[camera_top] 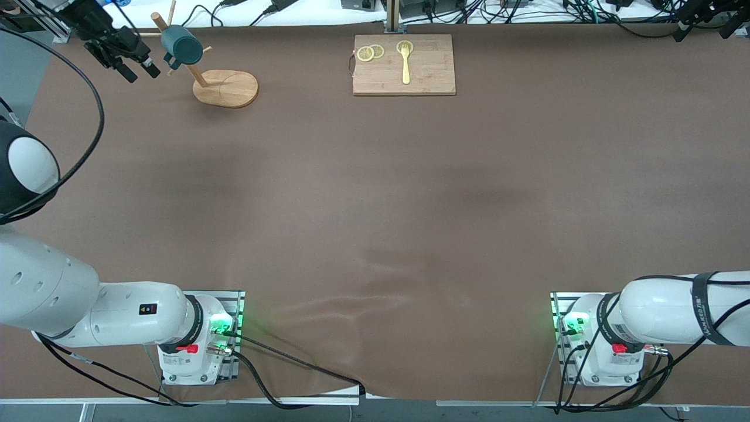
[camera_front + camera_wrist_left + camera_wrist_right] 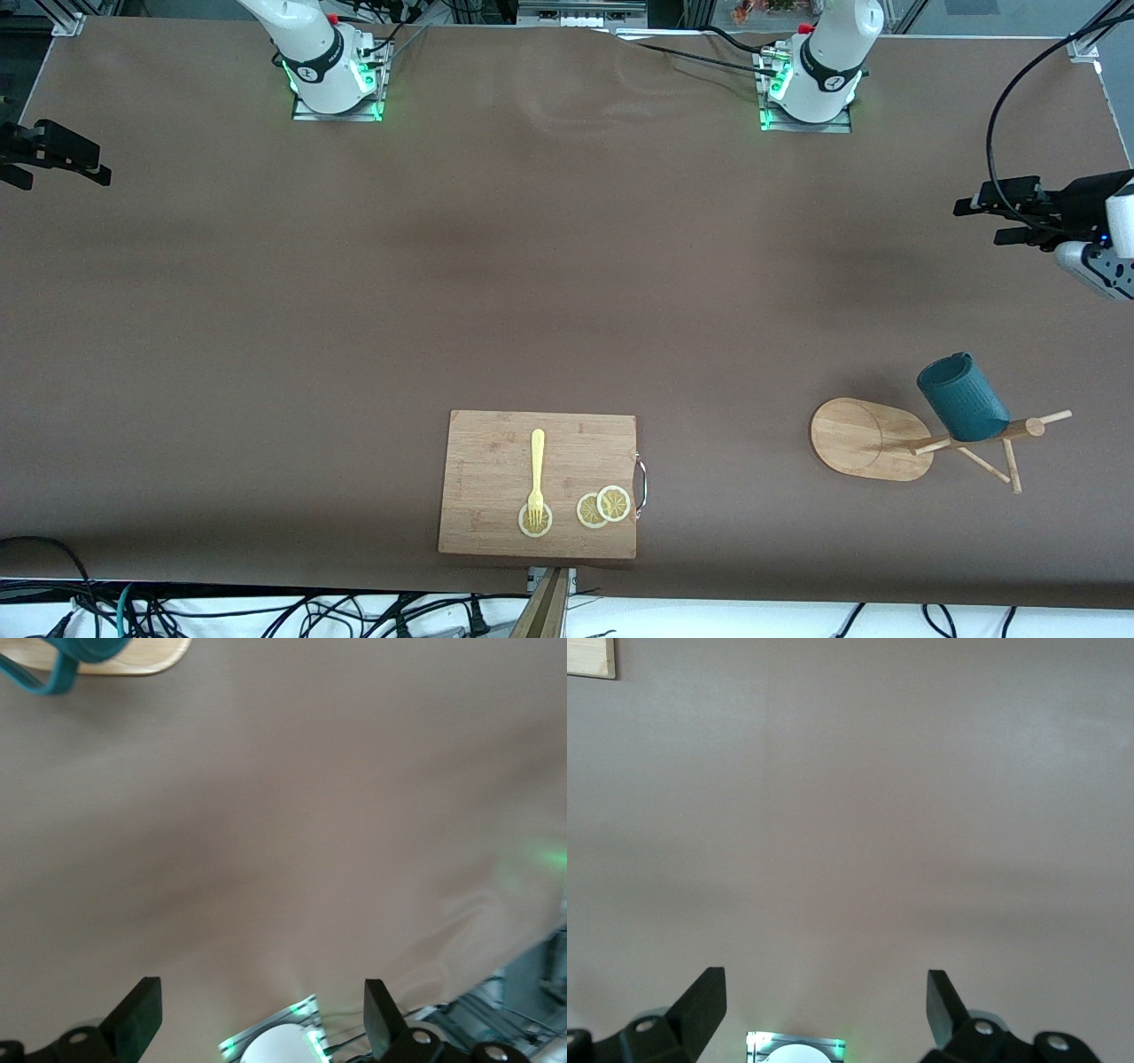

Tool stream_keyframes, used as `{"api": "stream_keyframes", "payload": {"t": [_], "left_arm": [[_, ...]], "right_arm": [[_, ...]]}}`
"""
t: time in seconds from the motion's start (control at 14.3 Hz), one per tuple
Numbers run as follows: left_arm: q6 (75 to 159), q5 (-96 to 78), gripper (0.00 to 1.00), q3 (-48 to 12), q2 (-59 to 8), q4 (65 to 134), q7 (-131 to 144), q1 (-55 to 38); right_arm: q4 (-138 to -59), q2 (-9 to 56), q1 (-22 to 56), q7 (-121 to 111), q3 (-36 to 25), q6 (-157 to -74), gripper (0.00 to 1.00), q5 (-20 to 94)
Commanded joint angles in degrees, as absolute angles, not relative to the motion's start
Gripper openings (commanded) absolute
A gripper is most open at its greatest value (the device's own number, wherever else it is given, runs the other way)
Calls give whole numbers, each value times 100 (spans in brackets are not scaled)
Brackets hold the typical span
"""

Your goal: Pass cup and hang on rack

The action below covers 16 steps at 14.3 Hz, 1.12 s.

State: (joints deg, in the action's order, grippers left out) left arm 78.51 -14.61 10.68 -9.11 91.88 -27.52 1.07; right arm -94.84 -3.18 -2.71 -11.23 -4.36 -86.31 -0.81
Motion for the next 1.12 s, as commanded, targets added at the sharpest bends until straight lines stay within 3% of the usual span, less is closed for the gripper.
{"api": "stream_keyframes", "payload": {"t": [0.0, 0.35, 0.63, 1.05], "left_arm": [[7892, -828, 100, 1108, -914, 8711, -1771, -455], [7893, 244, 100, 863, -879, 8174, -1573, -1011], [7831, 246, 100, 616, -441, 8270, -1224, -897], [7813, -589, 100, 571, -396, 8332, -28, -466]], "right_arm": [[-9466, -352, -229, -1090, -483, -8561, 100, -70], [-9466, -352, -237, -1090, -483, -8561, 100, -70], [-9466, -352, -237, -1090, -483, -8569, 100, -70], [-9466, -352, -229, -1090, -483, -8569, 100, -70]]}}
